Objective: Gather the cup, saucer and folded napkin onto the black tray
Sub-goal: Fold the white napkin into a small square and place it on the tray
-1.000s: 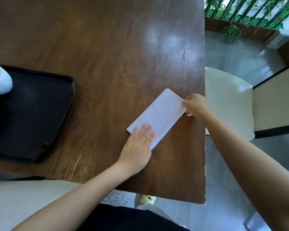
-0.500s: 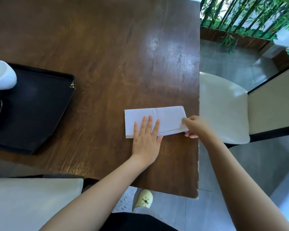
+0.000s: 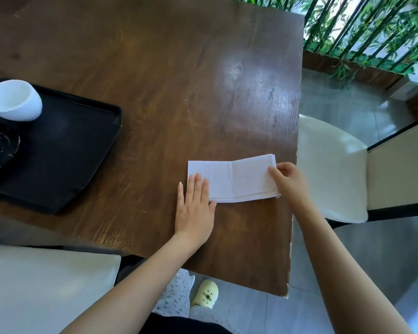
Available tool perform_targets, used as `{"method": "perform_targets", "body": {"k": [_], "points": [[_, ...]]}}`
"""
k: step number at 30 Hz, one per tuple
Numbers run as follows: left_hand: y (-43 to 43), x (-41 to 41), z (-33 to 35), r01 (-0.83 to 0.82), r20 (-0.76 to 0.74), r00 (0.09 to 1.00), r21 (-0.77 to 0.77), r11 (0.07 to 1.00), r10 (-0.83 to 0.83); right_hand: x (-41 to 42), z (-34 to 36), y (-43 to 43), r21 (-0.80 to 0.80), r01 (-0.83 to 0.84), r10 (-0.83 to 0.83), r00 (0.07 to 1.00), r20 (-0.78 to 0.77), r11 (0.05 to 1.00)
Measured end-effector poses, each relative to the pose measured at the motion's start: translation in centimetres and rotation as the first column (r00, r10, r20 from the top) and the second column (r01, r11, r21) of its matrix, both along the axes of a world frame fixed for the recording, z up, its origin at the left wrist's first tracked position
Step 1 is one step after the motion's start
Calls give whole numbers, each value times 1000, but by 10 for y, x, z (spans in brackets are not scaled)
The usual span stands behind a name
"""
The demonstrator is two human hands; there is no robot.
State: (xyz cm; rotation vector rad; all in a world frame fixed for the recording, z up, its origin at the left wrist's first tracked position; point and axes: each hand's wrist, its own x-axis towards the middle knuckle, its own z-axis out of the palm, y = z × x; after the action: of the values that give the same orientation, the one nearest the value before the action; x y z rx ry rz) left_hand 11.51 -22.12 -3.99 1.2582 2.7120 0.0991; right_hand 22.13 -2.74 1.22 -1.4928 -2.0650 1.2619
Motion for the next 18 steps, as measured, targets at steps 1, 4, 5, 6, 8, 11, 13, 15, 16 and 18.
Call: {"method": "perform_targets", "body": {"k": [1,4,5,6,8,11,13,15,16,18], "points": [[-1,0,-1,9,19,1000,6,1000,-9,-2,3,-2,30,-11,11,1000,-7,1000],[0,0,-2,21,34,999,21,1000,-22,-14,16,-12,89,-30,32,999,-18,996],[-1,0,-2,22,30,999,22,1000,-22,-19,21,-16,106,-40,41,999,-12,994],[-1,0,-2,24,25,999,22,999,-25,-25,26,-21,119,-52,52,999,-2,992],[-1,-1,-1,29,32,999,27,999,-30,-37,35,-31,144,-84,81,996,23,986],[-1,-4,2,20,129,991,112,994,-35,-55,44,-45,172,-146,134,988,81,974],[-4,-7,8,-48,262,965,287,957,-30,-64,45,-52,185,-187,166,979,123,965],[-8,-11,16,-256,430,902,457,852,41,-72,44,-57,189,-228,198,967,162,955],[-10,-13,19,-374,504,859,498,782,90,-75,42,-60,190,-250,217,960,179,949],[-11,-19,25,-561,626,760,496,663,175,-81,39,-65,184,-286,250,948,199,940]]}}
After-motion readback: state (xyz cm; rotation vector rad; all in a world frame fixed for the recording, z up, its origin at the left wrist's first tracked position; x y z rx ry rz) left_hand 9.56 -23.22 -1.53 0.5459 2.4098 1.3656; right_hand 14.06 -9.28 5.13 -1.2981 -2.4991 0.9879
